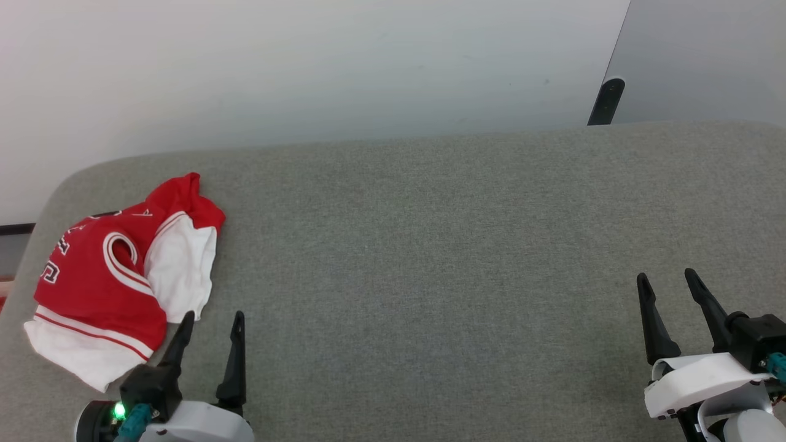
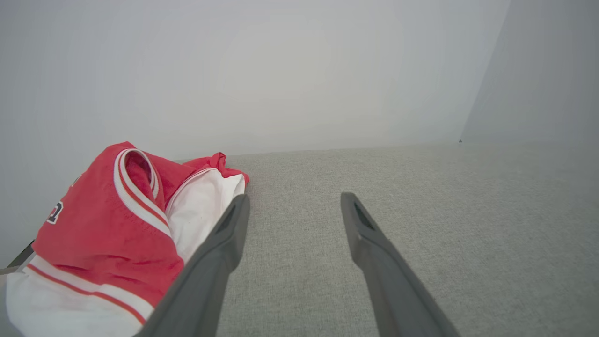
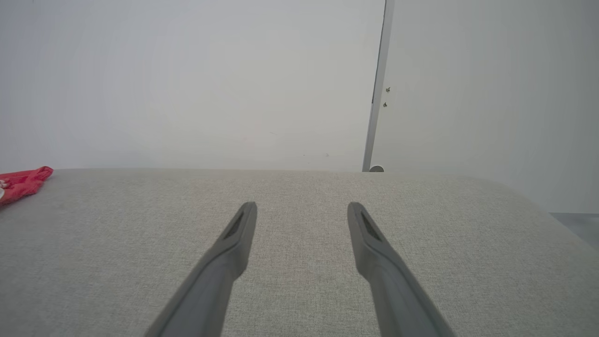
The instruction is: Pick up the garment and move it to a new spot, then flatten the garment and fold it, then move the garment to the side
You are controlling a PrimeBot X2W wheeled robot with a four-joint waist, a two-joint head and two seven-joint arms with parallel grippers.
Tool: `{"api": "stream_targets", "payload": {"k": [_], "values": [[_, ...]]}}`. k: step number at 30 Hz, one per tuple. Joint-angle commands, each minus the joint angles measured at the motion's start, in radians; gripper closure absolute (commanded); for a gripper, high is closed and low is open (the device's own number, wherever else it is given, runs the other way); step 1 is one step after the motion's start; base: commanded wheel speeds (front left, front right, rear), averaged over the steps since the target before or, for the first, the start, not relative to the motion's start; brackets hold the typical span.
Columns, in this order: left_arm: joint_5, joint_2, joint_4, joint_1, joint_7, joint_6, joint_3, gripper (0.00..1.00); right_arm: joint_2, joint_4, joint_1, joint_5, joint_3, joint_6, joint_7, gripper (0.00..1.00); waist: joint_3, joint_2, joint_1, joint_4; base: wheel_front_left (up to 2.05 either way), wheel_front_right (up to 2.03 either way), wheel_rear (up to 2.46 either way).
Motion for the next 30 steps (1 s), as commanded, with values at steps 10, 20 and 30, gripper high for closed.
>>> {"api": "stream_targets", "payload": {"k": [10, 20, 30], "values": [[0.003, -0.010, 0.011, -0.006, -0.004, -0.011, 0.007, 0.00, 0.001, 0.006, -0.011, 0.012, -0.003, -0.001, -0.008, 0.00, 0.000, 0.0000, 0.0000, 0.006, 0.00, 0.00, 0.00], [-0.024, -0.024, 0.024, -0.006, -0.004, -0.013, 0.015, 0.00, -0.001, 0.013, -0.015, 0.050, 0.017, -0.001, -0.010, 0.00, -0.012, 0.0000, 0.0000, 0.056, 0.00, 0.00, 0.00], [-0.032, -0.030, 0.049, 0.010, -0.004, -0.014, 0.042, 0.00, -0.006, 0.021, -0.015, 0.058, 0.068, -0.001, -0.008, 0.00, -0.019, 0.0000, 0.0000, 0.210, 0.00, 0.00, 0.00]]}}
